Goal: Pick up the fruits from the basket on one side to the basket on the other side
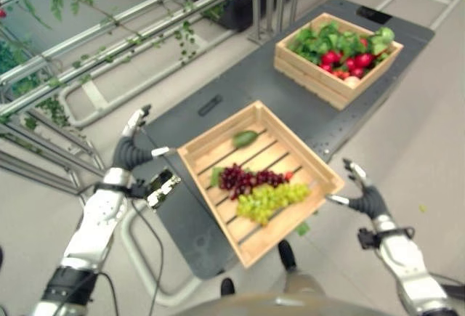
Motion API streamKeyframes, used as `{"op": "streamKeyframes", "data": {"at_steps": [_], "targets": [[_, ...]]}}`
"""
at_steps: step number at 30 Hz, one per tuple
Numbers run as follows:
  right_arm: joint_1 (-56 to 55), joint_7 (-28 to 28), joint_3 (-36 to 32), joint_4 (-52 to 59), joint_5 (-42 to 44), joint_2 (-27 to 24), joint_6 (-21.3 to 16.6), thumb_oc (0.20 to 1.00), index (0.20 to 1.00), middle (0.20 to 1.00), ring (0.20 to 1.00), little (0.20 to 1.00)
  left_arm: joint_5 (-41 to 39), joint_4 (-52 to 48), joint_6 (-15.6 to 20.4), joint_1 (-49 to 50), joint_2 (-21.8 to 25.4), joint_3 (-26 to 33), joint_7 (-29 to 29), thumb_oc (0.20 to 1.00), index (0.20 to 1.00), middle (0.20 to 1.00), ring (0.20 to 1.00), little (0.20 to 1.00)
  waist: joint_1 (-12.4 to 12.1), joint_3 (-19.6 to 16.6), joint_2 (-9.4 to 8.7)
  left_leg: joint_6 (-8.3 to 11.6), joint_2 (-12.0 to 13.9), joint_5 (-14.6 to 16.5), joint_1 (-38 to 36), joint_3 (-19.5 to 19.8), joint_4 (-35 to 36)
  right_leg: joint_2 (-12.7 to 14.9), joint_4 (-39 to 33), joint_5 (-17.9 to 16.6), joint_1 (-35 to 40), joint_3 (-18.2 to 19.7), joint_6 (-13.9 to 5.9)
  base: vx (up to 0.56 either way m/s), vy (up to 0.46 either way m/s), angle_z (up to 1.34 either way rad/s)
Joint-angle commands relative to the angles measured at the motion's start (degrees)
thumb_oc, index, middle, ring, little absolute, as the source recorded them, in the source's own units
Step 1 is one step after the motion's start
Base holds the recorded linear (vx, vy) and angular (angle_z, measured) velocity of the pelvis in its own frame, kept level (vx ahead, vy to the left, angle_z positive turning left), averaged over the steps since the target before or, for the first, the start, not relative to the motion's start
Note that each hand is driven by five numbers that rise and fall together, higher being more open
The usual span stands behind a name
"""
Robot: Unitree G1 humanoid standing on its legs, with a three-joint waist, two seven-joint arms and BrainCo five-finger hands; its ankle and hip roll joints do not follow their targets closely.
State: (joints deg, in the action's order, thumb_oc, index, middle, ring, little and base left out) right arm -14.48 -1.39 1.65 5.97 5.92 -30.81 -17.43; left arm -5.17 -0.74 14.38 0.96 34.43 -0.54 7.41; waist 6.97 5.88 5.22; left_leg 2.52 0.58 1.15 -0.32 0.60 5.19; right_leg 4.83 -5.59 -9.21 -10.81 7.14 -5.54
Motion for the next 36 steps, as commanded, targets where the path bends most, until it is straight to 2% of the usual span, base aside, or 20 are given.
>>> {"op": "streamKeyframes", "data": {"at_steps": [1, 5, 10, 15, 16, 20, 24, 27, 36], "targets": [[1.9, 2.5, -3.1, 5.3, 3.7, -0.6, -4.5, 1.0, 1.0, 1.0, 1.0, 1.0, 2.4, 2.3, 2.3, -3.3, 1.9, 4.1, 1.2, 1.0, 1.0, 1.0, 1.0, 1.0, 0.5, -1.2, -2.67, 0.75, -1.8, 3.4, 3.2, 1.9, -1.2, -0.3, 0.7, 11.8, 5.6, -2.5, -1.13, 0.0, 0.0, 0.0], [1.0, 2.7, -4.5, 7.9, 4.0, -0.1, -4.3, 1.0, 1.0, 1.0, 1.0, 1.0, 3.5, 1.7, 2.3, -2.8, 1.1, 5.1, 1.4, 1.0, 1.0, 1.0, 1.0, 1.0, 0.6, -1.3, -3.07, 0.61, -1.9, 3.6, 3.0, 2.0, -1.0, -0.3, 0.7, 11.9, 5.7, -2.6, -1.14, 0.0, 0.0, 0.0], [-1.8, 0.8, -5.7, 3.4, 2.1, 2.0, -3.1, 1.0, 1.0, 1.0, 1.0, 1.0, 4.2, 2.1, 2.1, -2.7, 0.1, 6.1, 2.4, 1.0, 1.0, 1.0, 1.0, 1.0, 0.9, -1.3, -3.28, 0.51, -1.9, 3.7, 2.9, 2.0, -1.0, -0.3, 0.8, 11.9, 5.6, -2.6, -1.16, 0.0, 0.0, 0.0], [-3.8, -2.3, -5.9, -6.0, -3.4, 3.1, -0.8, 1.0, 1.0, 1.0, 1.0, 1.0, 5.0, 2.0, 1.8, -2.4, 0.0, 7.2, 2.9, 1.0, 1.0, 1.0, 1.0, 1.0, 1.2, -1.3, -3.27, 0.53, -2.0, 3.8, 2.9, 1.9, -1.0, -0.3, 0.8, 12.0, 5.6, -2.5, -1.16, 0.0, 0.0, 0.0], [-3.8, -4.4, -5.5, -13.8, -5.6, 3.6, 1.0, 1.0, 1.0, 1.0, 1.0, 1.0, 5.2, 2.0, 1.6, -2.5, 0.2, 7.5, 2.9, 1.0, 1.0, 1.0, 1.0, 1.0, 1.3, -1.3, -3.03, 0.53, -2.0, 3.9, 2.8, 2.0, -0.9, -0.3, 0.8, 12.0, 5.6, -2.4, -1.15, 0.0, 0.0, 0.0], [-2.7, -7.3, -5.0, -26.7, -8.3, 4.8, 3.7, 1.0, 1.0, 1.0, 1.0, 1.0, 4.7, 1.2, 1.2, -2.3, 1.3, 8.0, 2.0, 1.0, 1.0, 1.0, 1.0, 1.0, 1.3, -1.2, -2.44, 0.66, -2.1, 4.0, 2.6, 1.9, -0.9, -0.4, 0.8, 11.9, 5.5, -2.3, -1.16, 0.0, 0.002, -0.01], [-1.1, -8.2, -4.2, -37.9, -8.9, 4.4, 5.5, 1.0, 1.0, 1.0, 1.0, 1.0, 3.8, 0.6, 1.2, -1.5, 3.9, 7.8, 0.1, 1.0, 1.0, 1.0, 1.0, 1.0, 1.2, -1.0, -1.72, 0.83, -2.1, 4.0, 2.6, 1.9, -1.0, -0.3, 0.9, 12.0, 5.7, -2.2, -1.17, 0.0, 0.002, -0.01], [1.9, -8.5, -2.2, -48.6, -8.3, 3.4, 6.7, 1.0, 1.0, 1.0, 1.0, 1.0, 4.0, 1.5, 1.0, -3.5, 8.3, 5.7, -1.3, 1.0, 1.0, 1.0, 1.0, 1.0, 1.3, -0.6, -0.82, 0.9, -2.3, 4.0, 2.5, 2.0, -1.0, -0.3, 0.9, 12.0, 5.7, -2.2, -1.19, 0.0, 0.0, 0.0], [6.2, -8.4, 1.9, -60.2, -8.1, 2.9, 8.3, 1.0, 1.0, 1.0, 1.0, 1.0, 7.9, 4.2, -0.2, -13.2, 15.6, -2.3, -2.2, 1.0, 1.0, 1.0, 1.0, 1.0, 1.9, 0.7, 1.51, 1.13, -2.6, 3.4, 2.8, 2.1, -1.1, -0.1, 0.9, 11.7, 5.4, -2.2, -1.23, 0.0, 0.0, 0.0]]}}
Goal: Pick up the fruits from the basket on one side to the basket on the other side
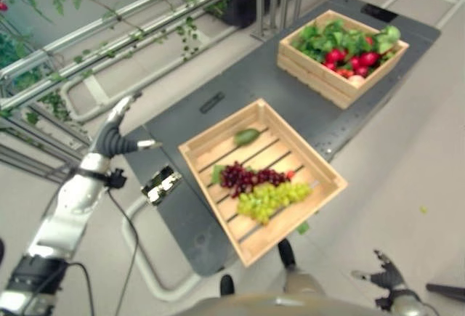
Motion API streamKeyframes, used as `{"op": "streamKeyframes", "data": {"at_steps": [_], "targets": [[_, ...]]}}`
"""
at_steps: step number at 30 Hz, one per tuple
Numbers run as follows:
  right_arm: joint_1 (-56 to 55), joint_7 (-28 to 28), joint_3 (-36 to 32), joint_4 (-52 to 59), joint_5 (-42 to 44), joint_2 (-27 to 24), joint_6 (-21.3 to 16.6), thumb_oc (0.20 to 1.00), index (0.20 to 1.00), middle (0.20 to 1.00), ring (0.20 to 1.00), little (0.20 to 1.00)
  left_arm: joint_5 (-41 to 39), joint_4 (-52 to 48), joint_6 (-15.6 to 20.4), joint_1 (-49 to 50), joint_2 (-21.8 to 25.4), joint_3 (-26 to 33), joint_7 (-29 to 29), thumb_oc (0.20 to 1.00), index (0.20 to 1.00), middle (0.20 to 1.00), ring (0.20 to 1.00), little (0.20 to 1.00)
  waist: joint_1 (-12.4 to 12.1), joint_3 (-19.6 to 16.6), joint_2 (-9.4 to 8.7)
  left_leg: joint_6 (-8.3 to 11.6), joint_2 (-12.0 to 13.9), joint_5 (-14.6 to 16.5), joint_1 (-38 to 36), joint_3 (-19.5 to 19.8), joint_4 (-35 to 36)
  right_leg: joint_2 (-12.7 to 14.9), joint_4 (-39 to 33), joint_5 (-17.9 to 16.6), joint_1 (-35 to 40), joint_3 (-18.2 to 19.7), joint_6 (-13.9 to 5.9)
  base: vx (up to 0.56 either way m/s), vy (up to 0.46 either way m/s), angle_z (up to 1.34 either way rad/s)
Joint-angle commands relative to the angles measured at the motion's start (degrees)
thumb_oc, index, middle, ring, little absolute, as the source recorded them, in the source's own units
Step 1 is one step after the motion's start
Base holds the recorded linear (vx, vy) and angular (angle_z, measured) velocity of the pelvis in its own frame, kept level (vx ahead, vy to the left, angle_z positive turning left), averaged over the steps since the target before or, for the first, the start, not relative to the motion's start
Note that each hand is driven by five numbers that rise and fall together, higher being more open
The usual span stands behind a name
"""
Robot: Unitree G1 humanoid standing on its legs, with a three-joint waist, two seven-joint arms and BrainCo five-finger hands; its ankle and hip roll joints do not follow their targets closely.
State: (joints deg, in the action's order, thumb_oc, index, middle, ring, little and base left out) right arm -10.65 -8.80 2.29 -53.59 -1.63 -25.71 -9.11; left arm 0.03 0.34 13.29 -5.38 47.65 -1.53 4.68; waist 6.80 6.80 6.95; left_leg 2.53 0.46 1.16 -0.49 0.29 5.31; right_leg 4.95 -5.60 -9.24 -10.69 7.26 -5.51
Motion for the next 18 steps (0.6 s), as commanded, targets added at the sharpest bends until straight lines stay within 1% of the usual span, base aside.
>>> {"op": "streamKeyframes", "data": {"at_steps": [1, 7, 11, 13, 14, 18], "targets": [[3.0, -1.1, 1.6, -2.2, -0.5, -2.3, 0.2, 1.0, 1.0, 1.0, 1.0, 1.0, 3.1, 3.8, 0.7, -8.6, 2.8, -2.8, 0.7, 1.0, 1.0, 1.0, 1.0, 1.0, 2.2, 0.0, 0.08, 1.16, -2.5, 3.3, 3.1, 2.4, -1.3, -0.1, 0.9, 11.7, 5.2, -2.3, -1.27, 0.0, 0.0, 0.0], [6.4, -1.5, 3.1, -8.0, 0.2, -2.3, 0.8, 1.0, 1.0, 1.0, 1.0, 1.0, 5.5, 9.0, -0.3, -19.1, 3.5, -12.1, -0.2, 1.0, 1.0, 1.0, 1.0, 1.0, 2.9, 1.3, 1.81, 1.26, -2.7, 2.7, 3.8, 2.4, -1.3, 0.1, 0.9, 11.2, 4.2, -2.1, -1.4, 0.0, 0.0, 0.0], [8.6, -2.4, 3.9, -10.1, 0.9, -2.6, 1.1, 1.0, 1.0, 1.0, 1.0, 1.0, 7.8, 13.6, -1.2, -26.3, 1.9, -18.8, -0.8, 1.0, 1.0, 1.0, 1.0, 1.0, 4.0, 2.5, 3.18, 1.3, -2.9, 2.2, 4.6, 2.0, -1.3, 0.3, 0.8, 10.7, 3.1, -1.7, -1.64, -0.04, 0.019, -0.01], [8.7, -2.8, 3.9, -9.6, 0.9, -2.8, 1.1, 1.0, 1.0, 1.0, 1.0, 1.0, 9.1, 15.5, -1.5, -29.0, 1.2, -20.9, -0.4, 1.0, 1.0, 1.0, 1.0, 1.0, 4.3, 2.8, 3.61, 1.28, -3.0, 2.1, 4.9, 1.8, -1.3, 0.4, 0.7, 10.4, 2.6, -1.2, -1.76, -0.03, 0.016, -0.08], [9.3, -3.1, 3.9, -10.0, 1.2, -2.7, 1.1, 1.0, 1.0, 1.0, 1.0, 1.0, 9.7, 17.5, -1.7, -31.4, -0.1, -23.2, -0.2, 1.0, 1.0, 1.0, 1.0, 1.0, 4.4, 3.1, 3.9, 1.25, -3.0, 2.1, 5.1, 1.6, -1.4, 0.4, 0.7, 10.2, 2.2, -0.9, -1.85, -0.03, 0.019, -0.08], [10.3, -4.0, 4.4, -9.6, 1.8, -3.1, 1.0, 1.0, 1.0, 1.0, 1.0, 1.0, 11.2, 22.7, -2.3, -36.3, -3.7, -27.8, 0.3, 1.0, 1.0, 1.0, 1.0, 1.0, 5.9, 4.1, 4.99, 1.13, -3.3, 2.1, 5.7, 0.3, -1.5, 0.5, 0.6, 9.6, 1.0, 0.3, -2.14, -0.02, 0.036, -0.14]]}}
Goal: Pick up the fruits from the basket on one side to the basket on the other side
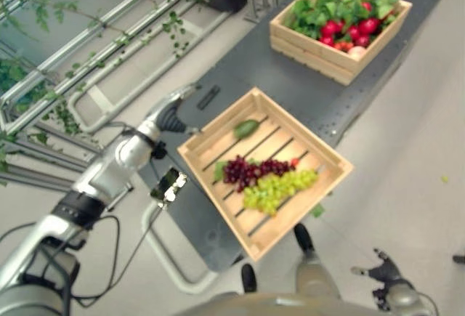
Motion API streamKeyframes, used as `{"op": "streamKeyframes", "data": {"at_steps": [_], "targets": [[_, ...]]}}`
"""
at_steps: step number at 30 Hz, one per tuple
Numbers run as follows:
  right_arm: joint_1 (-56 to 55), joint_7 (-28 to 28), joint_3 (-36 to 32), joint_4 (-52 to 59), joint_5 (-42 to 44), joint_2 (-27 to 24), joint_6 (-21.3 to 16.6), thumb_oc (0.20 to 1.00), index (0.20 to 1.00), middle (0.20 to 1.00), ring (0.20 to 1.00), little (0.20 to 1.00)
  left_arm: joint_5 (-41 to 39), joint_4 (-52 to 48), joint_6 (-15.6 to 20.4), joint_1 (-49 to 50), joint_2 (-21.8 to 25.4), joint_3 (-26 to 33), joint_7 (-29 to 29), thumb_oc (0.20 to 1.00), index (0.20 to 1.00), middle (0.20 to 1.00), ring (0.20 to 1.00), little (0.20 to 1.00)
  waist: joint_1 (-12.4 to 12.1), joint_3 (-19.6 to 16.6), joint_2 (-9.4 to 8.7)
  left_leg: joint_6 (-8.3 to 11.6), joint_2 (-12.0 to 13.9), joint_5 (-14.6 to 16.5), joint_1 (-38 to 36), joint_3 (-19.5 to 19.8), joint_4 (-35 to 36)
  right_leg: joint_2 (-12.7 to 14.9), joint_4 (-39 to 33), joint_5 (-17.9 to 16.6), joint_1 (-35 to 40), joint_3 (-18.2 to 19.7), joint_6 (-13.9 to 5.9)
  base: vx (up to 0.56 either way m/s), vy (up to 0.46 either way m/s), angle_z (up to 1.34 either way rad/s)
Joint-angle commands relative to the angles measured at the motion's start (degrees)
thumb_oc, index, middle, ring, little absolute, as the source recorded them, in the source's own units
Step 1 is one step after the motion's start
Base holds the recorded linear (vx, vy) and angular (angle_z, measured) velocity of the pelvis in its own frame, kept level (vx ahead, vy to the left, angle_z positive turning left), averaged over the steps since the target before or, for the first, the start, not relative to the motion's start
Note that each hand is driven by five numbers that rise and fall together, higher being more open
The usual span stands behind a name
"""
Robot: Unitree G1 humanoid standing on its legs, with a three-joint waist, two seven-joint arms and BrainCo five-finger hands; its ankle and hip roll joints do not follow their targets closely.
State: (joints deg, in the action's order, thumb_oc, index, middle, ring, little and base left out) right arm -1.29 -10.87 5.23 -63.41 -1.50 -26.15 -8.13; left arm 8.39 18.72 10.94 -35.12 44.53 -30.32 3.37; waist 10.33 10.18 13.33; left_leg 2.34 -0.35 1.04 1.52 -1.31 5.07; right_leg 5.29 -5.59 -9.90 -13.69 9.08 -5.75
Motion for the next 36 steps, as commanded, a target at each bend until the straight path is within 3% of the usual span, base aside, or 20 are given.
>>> {"op": "streamKeyframes", "data": {"at_steps": [1, 12, 23, 36], "targets": [[1.4, -2.2, 1.4, 0.0, 1.7, -2.8, 0.0, 1.0, 1.0, 1.0, 1.0, 1.0, 3.1, 5.3, 0.0, -7.9, -1.4, 0.0, 1.9, 1.0, 1.0, 1.0, 1.0, 1.0, 2.4, 1.0, -1.09, 1.32, -2.5, 2.2, 3.8, 1.5, -1.3, 0.1, 0.6, 10.1, 3.6, -1.1, -1.96, -0.01, 0.054, -0.19], [4.3, -5.0, 2.3, 1.8, 2.6, -3.5, -0.6, 1.0, 1.0, 1.0, 1.0, 1.0, 7.9, 23.1, -2.0, -16.6, -11.7, -7.8, 4.1, 1.0, 1.0, 1.0, 1.0, 1.0, 7.1, 4.4, 1.38, 0.99, -3.2, 2.7, 5.1, -4.1, -1.8, -0.2, 0.6, 7.8, -0.9, 4.3, -2.73, 0.0, 0.061, -0.34], [5.2, -6.6, 2.8, 0.6, 3.7, -4.0, -0.7, 1.0, 1.0, 1.0, 1.0, 1.0, 7.9, 39.4, -3.7, -18.6, -19.3, -8.9, 4.2, 1.0, 1.0, 1.0, 1.0, 1.0, 10.4, 7.0, 2.76, 1.03, -3.5, 2.9, 6.1, -7.2, -1.9, -0.7, 0.6, 6.1, -3.8, 7.4, -2.83, 0.01, 0.022, -0.25], [7.8, -8.9, 3.2, 2.7, 4.3, -5.6, -1.2, 1.0, 1.0, 1.0, 1.0, 1.0, 2.7, 47.9, -3.9, -14.8, -22.3, -3.8, 3.8, 1.0, 1.0, 1.0, 1.0, 1.0, 11.9, 10.3, 4.14, 1.2, -4.1, 2.3, 7.6, -8.9, -1.6, -0.8, 0.6, 5.0, -6.2, 8.6, -2.89, 0.0, 0.005, -0.16]]}}
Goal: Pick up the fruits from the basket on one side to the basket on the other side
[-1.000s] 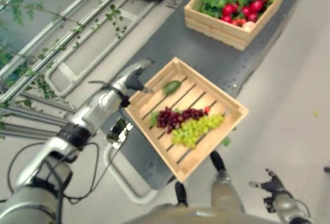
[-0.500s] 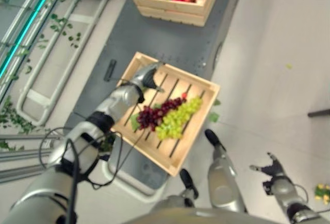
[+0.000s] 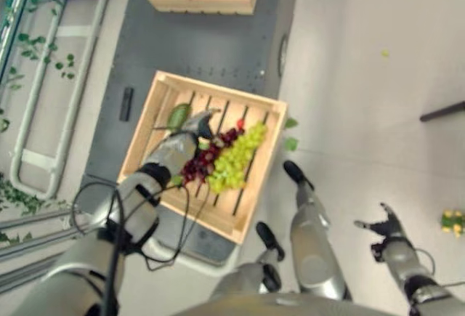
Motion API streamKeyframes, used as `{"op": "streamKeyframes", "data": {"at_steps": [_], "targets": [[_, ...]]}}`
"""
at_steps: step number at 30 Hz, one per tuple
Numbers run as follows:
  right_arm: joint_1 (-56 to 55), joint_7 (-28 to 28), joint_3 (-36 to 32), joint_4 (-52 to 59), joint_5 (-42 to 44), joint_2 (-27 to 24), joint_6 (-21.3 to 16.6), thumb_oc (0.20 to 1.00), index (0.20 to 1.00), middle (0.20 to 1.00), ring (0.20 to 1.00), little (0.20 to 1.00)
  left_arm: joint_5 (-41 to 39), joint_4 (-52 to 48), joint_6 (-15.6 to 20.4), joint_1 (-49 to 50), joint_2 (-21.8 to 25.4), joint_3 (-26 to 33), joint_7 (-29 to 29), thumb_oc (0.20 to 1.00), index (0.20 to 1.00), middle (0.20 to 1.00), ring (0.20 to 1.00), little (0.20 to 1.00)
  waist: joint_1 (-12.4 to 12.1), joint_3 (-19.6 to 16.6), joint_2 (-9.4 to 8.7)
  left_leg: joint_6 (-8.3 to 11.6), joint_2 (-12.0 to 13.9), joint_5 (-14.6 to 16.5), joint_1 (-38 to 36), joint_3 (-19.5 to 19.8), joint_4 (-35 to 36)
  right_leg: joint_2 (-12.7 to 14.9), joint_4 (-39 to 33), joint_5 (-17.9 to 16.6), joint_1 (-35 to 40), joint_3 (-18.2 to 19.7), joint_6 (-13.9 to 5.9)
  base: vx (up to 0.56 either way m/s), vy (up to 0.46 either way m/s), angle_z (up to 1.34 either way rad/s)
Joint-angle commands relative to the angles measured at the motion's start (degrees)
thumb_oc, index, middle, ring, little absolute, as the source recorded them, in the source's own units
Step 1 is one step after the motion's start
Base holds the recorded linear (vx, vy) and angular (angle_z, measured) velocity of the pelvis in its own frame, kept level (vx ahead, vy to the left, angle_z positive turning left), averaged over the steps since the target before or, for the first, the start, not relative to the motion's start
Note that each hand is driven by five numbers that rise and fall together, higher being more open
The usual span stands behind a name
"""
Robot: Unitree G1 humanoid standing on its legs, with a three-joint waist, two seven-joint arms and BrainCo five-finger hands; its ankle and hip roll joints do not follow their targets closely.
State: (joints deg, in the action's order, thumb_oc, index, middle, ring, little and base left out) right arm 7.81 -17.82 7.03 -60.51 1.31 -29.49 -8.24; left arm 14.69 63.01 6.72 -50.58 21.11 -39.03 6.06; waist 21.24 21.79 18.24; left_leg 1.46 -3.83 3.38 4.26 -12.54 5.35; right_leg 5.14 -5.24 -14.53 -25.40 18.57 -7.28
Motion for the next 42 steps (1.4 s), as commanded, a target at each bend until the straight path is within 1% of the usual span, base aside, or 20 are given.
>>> {"op": "streamKeyframes", "data": {"at_steps": [1, 3, 7, 15, 18, 23, 28, 31, 37, 42], "targets": [[-1.3, -2.1, 1.2, -0.3, 1.6, -2.1, -1.1, 1.0, 1.0, 1.0, 1.0, 1.0, -4.5, 3.4, 0.5, 1.2, 1.0, 5.5, 1.3, 1.0, 1.0, 1.0, 1.0, 1.0, 0.8, -1.3, -0.68, 2.09, -0.7, -0.1, 4.9, 2.4, -1.9, -0.6, 0.2, 9.6, 5.5, -0.9, -1.33, 0.0, 0.0, 0.0], [-1.4, -2.5, 0.9, 0.0, 1.6, -2.1, -1.2, 1.0, 1.0, 1.0, 1.0, 1.0, -6.3, 3.1, 0.7, 2.7, 1.0, 6.6, 1.2, 1.0, 1.0, 1.0, 1.0, 1.0, 0.5, -1.3, -0.55, 2.12, -0.7, -0.1, 5.0, 2.5, -1.8, -0.6, 0.2, 9.6, 5.4, -1.0, -1.27, 0.0, -0.009, -0.02], [-0.7, -2.9, 1.0, -0.4, 1.7, -1.8, -1.4, 1.0, 1.0, 1.0, 1.0, 1.0, -7.3, 2.7, 0.8, 5.1, 1.4, 7.8, 1.4, 1.0, 1.0, 1.0, 1.0, 1.0, -0.3, -1.2, -0.55, 2.22, -0.7, -0.4, 5.4, 2.9, -1.6, -0.6, 0.2, 9.6, 5.1, -1.3, -1.21, 0.0, 0.0, 0.0], [0.5, -3.5, 1.6, 1.8, 1.5, -1.7, -1.7, 1.0, 1.0, 1.0, 1.0, 1.0, -7.4, 3.4, 0.5, 10.1, 1.3, 9.7, 1.3, 1.0, 1.0, 1.0, 1.0, 1.0, -1.2, -0.2, -0.99, 2.44, -0.6, -0.7, 6.0, 3.4, -1.7, -0.5, 0.2, 9.5, 4.6, -2.2, -0.97, 0.0, 0.0, 0.0], [0.3, -3.9, 1.5, 3.6, 1.1, -1.8, -2.0, 1.0, 1.0, 1.0, 1.0, 1.0, -7.8, 3.3, 0.6, 12.0, 0.6, 11.2, 2.3, 1.0, 1.0, 1.0, 1.0, 1.0, -1.4, 0.2, -1.18, 2.48, -0.6, -0.7, 6.2, 3.3, -1.7, -0.6, 0.2, 9.6, 4.4, -2.3, -0.85, 0.0, 0.0, 0.0], [0.2, -5.1, 1.3, 4.8, 1.2, -1.7, -2.7, 1.0, 1.0, 1.0, 1.0, 1.0, -5.5, 3.2, 0.4, 13.7, -0.1, 11.9, 4.7, 1.0, 1.0, 1.0, 1.0, 1.0, -1.7, 0.7, -1.77, 2.54, -0.5, -0.9, 6.8, 3.3, -1.7, -0.8, 0.2, 9.7, 3.9, -2.5, -0.69, 0.0, 0.0, 0.0], [-0.1, -5.9, 1.7, 7.1, 1.1, -1.6, -3.3, 1.0, 1.0, 1.0, 1.0, 1.0, -4.6, 3.1, 0.0, 12.9, 0.5, 12.3, 7.2, 1.0, 1.0, 1.0, 1.0, 1.0, -1.6, 1.5, -2.41, 2.69, -0.4, -1.3, 7.4, 3.4, -1.5, -0.9, 0.3, 9.6, 3.3, -2.8, -0.57, 0.0, 0.0, 0.0], [-0.6, -7.0, 2.1, 10.2, 0.8, -1.7, -4.2, 1.0, 1.0, 1.0, 1.0, 1.0, -1.5, 2.7, -0.8, 10.6, 1.5, 11.3, 9.6, 1.0, 1.0, 1.0, 1.0, 1.0, -1.4, 2.2, -2.81, 2.75, -0.5, -1.4, 8.0, 3.6, -1.7, -1.2, 0.4, 9.6, 2.9, -2.9, -0.41, -0.01, -0.008, 0.0], [-1.4, -8.3, 3.0, 14.6, 0.5, -2.0, -5.6, 1.0, 1.0, 1.0, 1.0, 1.0, 2.6, 3.7, -2.2, 6.0, 1.6, 8.9, 11.8, 1.0, 1.0, 1.0, 1.0, 1.0, -0.8, 3.5, -2.73, 2.85, -0.9, -1.8, 9.0, 3.7, -1.6, -1.1, 0.6, 9.4, 2.0, -2.9, -0.43, 0.0, 0.0, 0.0], [-1.9, -9.0, 3.4, 16.5, 0.3, -2.2, -6.2, 1.0, 1.0, 1.0, 1.0, 1.0, 4.2, 5.0, -3.2, 3.3, 1.3, 8.1, 12.7, 1.0, 1.0, 1.0, 1.0, 1.0, -0.1, 4.2, -2.48, 2.85, -1.1, -2.0, 9.5, 3.6, -1.6, -1.0, 0.7, 9.1, 1.4, -2.8, -0.5, 0.0, 0.0, 0.0]]}}
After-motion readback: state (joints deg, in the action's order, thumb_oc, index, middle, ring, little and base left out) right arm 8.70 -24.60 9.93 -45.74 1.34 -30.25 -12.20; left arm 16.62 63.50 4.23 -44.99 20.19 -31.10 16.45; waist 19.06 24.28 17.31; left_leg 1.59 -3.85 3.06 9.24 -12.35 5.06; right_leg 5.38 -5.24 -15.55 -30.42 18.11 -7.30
